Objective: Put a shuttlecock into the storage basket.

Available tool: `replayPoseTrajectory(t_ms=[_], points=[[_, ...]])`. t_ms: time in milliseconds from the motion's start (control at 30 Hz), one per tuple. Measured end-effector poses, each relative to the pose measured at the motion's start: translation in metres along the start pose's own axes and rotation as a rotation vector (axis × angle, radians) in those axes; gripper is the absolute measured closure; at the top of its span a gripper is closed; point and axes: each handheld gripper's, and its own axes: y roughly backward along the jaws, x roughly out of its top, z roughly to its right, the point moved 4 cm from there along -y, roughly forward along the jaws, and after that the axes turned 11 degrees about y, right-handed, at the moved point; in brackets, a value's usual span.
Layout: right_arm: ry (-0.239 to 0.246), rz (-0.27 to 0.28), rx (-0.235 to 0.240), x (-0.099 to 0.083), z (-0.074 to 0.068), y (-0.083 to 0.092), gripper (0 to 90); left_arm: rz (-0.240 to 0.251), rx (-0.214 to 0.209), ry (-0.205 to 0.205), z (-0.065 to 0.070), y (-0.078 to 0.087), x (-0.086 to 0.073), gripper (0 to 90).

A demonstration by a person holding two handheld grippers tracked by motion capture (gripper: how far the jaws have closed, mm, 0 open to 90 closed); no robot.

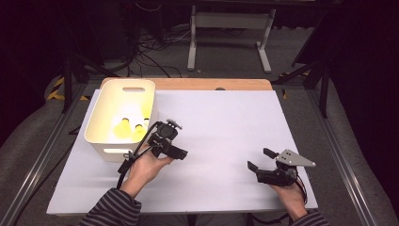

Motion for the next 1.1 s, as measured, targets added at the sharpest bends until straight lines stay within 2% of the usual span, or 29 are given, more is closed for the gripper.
replayPoseTrajectory(t_ms=[467, 600, 900, 1100], points=[[-0.001, -0.001, 0.0, 0.0, 0.0, 0.0, 17.1, -0.02, -0.001, -0.015, 0.0, -0.01, -0.013, 28.7], [0.0, -0.001, 0.0, 0.0, 0.0, 0.0, 17.1, -0.023, -0.003, -0.014, -0.002, -0.01, -0.018, 31.4], [-0.003, 0.001, -0.001, 0.0, 0.0, 0.0, 17.1, -0.028, -0.011, -0.001, -0.008, -0.011, -0.028, 30.6], [-0.003, 0.002, -0.003, 0.0, 0.0, 0.001, 17.1, -0.025, 0.006, -0.002, -0.009, -0.01, -0.033, 31.0]])
